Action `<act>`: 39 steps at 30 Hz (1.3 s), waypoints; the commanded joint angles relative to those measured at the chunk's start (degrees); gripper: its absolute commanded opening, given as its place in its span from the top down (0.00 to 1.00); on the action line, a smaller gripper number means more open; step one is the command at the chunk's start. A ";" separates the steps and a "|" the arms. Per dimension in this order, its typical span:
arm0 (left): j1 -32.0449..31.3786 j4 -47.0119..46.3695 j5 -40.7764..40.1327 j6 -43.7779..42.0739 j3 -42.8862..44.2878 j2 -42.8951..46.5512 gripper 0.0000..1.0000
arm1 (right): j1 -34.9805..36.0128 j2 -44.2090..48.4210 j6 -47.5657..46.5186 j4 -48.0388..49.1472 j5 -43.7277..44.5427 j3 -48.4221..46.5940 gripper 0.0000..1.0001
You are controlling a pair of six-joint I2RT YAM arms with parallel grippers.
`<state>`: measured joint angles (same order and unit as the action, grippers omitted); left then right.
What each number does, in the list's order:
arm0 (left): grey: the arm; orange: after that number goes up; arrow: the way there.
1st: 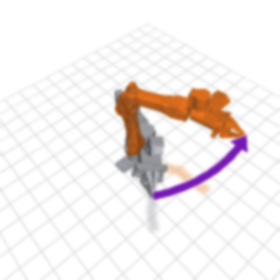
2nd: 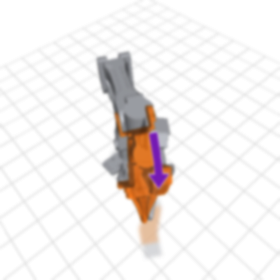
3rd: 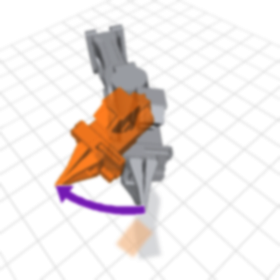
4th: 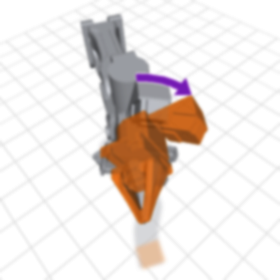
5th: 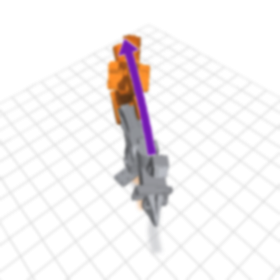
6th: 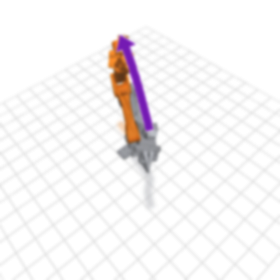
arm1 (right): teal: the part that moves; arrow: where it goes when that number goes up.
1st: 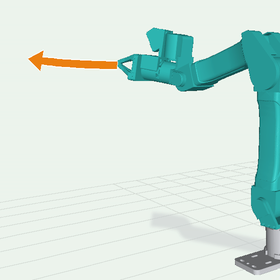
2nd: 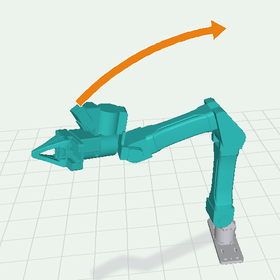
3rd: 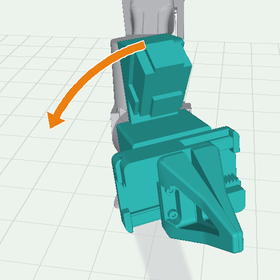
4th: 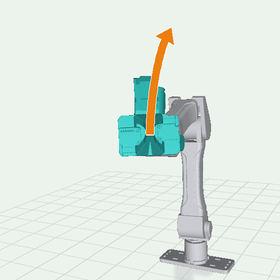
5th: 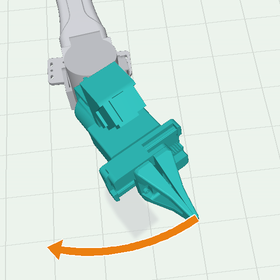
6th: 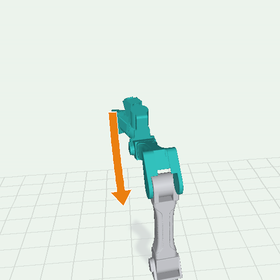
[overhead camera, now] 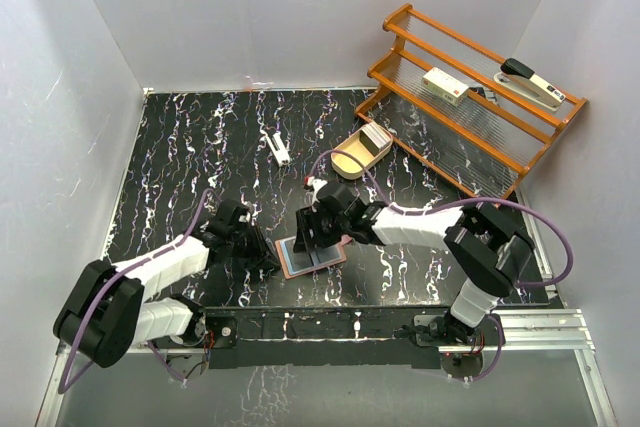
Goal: Put the credit cards into the card holder
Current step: Insert the credit card into the card holder, then pick up the credit card from the storage box.
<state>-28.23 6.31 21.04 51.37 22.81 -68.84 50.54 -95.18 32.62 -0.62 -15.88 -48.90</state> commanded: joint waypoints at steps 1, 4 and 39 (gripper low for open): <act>0.01 7.26 -3.83 -1.72 2.89 3.49 1.00 | -1.13 4.34 -5.73 -8.73 5.79 -7.30 0.44; 0.02 9.95 -5.74 -1.87 3.63 4.60 0.99 | -2.56 5.45 -9.27 -13.81 10.31 -11.23 0.42; 0.04 22.17 -7.94 -17.82 20.34 18.13 0.01 | -24.13 -23.00 -39.20 -24.07 46.39 -47.01 0.37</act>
<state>-28.23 26.70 13.21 35.90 42.81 -51.48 26.85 -117.14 -4.75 -26.59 28.53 -92.31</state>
